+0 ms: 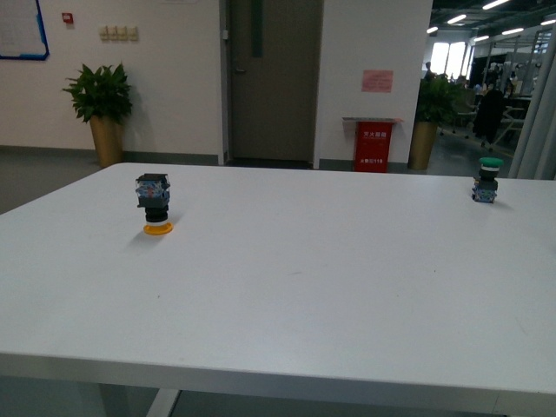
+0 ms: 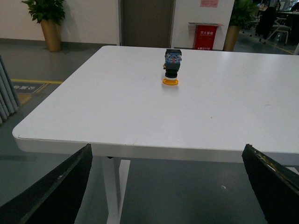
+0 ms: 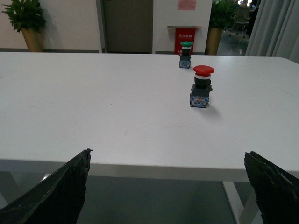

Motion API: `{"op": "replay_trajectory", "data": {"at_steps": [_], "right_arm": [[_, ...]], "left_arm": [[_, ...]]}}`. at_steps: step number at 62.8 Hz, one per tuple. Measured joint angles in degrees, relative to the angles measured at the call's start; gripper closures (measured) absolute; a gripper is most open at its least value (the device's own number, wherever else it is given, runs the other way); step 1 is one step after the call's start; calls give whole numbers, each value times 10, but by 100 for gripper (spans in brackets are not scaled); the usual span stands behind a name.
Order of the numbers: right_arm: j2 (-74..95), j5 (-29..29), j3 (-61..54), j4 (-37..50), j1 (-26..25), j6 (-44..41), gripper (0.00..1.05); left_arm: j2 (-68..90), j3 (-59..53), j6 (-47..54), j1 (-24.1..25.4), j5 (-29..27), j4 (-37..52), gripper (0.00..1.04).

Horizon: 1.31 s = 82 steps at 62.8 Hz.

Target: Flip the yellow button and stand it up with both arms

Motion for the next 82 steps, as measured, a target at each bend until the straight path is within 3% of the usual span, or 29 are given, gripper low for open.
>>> {"op": "replay_trajectory", "data": {"at_steps": [60, 64, 69, 75, 82], "right_arm": [[0, 0, 0, 0, 0, 0, 7], [0, 0, 0, 0, 0, 0, 7], [0, 0, 0, 0, 0, 0, 7], [0, 0, 0, 0, 0, 0, 7], [0, 0, 0, 0, 0, 0, 7]], "left_arm": [[1, 1, 0, 0, -2, -1, 6], [63, 49, 3, -5, -55, -126, 6], [166, 116, 17, 12, -64, -229, 6], [234, 156, 35, 28, -65, -183, 6], [376, 241, 78, 29, -93, -31, 6]]}}
